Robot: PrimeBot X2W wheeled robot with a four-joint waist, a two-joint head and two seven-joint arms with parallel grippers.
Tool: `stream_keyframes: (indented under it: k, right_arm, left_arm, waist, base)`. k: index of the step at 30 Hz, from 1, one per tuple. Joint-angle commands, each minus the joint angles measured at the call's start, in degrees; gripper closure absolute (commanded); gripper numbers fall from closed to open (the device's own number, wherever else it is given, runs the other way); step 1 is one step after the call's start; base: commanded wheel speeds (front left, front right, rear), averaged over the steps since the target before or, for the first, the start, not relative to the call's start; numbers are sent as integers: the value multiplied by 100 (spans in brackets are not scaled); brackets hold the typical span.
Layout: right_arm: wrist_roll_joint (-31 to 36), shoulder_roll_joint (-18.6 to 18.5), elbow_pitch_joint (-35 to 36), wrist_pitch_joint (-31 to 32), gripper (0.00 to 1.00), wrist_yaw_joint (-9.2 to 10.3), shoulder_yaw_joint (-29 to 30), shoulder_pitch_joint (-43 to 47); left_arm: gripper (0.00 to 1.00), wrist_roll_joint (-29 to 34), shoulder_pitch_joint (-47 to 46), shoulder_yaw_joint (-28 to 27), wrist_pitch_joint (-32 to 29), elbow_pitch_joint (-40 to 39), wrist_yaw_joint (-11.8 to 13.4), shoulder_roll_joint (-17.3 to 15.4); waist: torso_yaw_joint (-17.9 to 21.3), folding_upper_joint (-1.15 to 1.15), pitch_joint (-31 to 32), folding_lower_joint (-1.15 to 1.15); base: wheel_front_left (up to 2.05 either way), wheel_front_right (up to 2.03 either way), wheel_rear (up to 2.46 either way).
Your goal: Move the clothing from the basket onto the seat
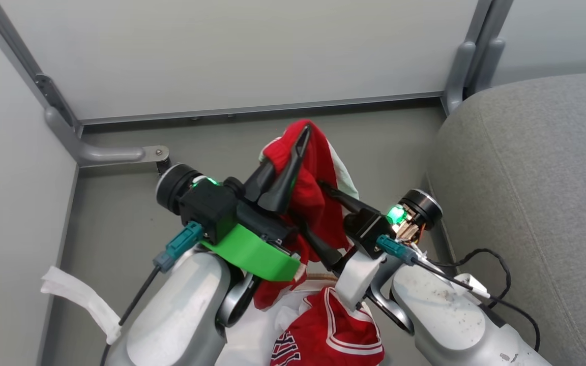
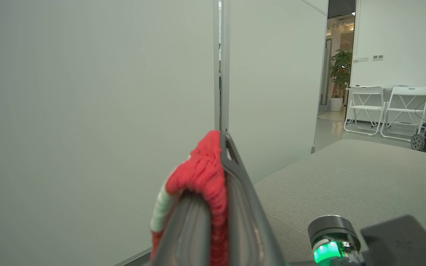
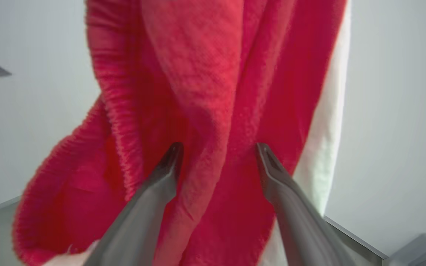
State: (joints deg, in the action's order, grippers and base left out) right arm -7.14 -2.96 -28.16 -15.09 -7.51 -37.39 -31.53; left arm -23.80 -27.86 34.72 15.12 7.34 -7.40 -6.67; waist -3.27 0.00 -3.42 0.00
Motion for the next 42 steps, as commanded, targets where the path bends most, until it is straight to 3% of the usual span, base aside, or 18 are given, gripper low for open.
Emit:
stream_keyframes:
  k: [1, 7, 8, 9, 10, 14, 21, 29, 37, 42]
  right_arm:
    - [-213, 3, -139, -12, 100, 5, -71, -88]
    - [-615, -13, -56, -12, 100, 5, 8, -138]
    - [-637, -13, -18, -12, 100, 5, 47, -94]
    - [-623, -13, 9, -12, 100, 5, 118, -30]
    - [-648, -12, 55, -12, 100, 5, 163, 20]
    - [-594, -6, 306, -12, 100, 6, 416, 151]
    - [-512, -5, 792, -13, 100, 6, 932, 441]
    - [-415, 7, 1311, -12, 100, 6, 1711, 765]
    - [-188, 11, 1915, -12, 100, 6, 2824, 1370]
    - [-42, 6, 2139, -12, 100, 6, 3155, 1485]
  left_arm:
    - [100, -25, -119, 53, 3, -37, -14, 14]
    - [100, -114, -31, 68, 3, 14, -14, -47]
    - [79, -105, 9, 23, 2, 29, -14, -64]
    - [51, -95, 62, 1, 2, 52, -14, -79]
    - [0, -73, 90, -39, 2, 73, -14, -102]
    - [0, 141, 154, -226, 3, 120, -14, -206]
    - [0, 383, 327, -284, 2, 137, -14, -368]
    - [0, 309, 528, 89, 2, 156, -14, -530]
    - [0, 13, 321, 747, 2, 241, -14, -616]
    - [0, -62, 324, 841, 3, 316, -14, -713]
  waist:
    - [-116, 0, -20, 0]
    - [-76, 0, -37, 0]
    - [-20, 0, -40, 0]
    - [65, 0, -45, 0]
    - [156, 0, -52, 0]
    - [718, 0, -183, 0]
    - [2031, 0, -488, 0]
    - [3365, 0, -720, 0]
    - [3483, 0, -934, 0]
    - [3485, 0, -1111, 0]
  base:
    - [0, 0, 0]
    - [0, 0, 0]
    - [0, 0, 0]
    - [0, 0, 0]
    - [0, 0, 0]
    - [0, 0, 0]
    - [0, 0, 0]
    - [0, 0, 0]
    - [0, 0, 0]
    - [0, 0, 0]
